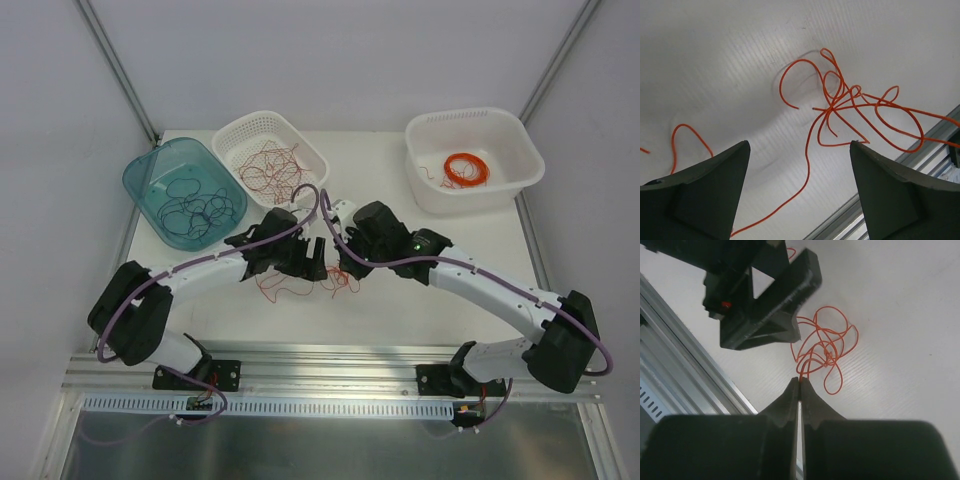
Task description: Untangle the cables
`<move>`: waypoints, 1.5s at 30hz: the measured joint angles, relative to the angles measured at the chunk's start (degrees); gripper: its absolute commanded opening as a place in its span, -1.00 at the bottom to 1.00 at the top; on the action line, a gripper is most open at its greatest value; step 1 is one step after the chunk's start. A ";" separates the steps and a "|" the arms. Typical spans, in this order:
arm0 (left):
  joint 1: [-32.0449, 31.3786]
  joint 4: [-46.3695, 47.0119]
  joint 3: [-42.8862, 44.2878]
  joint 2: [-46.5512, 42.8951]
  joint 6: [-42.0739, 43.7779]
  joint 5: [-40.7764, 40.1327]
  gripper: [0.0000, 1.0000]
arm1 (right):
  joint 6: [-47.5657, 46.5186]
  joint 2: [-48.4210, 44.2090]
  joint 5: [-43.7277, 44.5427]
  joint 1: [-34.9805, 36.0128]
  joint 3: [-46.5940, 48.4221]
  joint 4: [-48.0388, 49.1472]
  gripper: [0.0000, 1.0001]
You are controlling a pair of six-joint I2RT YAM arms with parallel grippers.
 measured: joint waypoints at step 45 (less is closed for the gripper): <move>9.44 -1.29 2.16 11.43 -9.49 -11.37 -1.00 | -12.13 -31.39 40.17 -3.58 25.27 -9.79 -0.99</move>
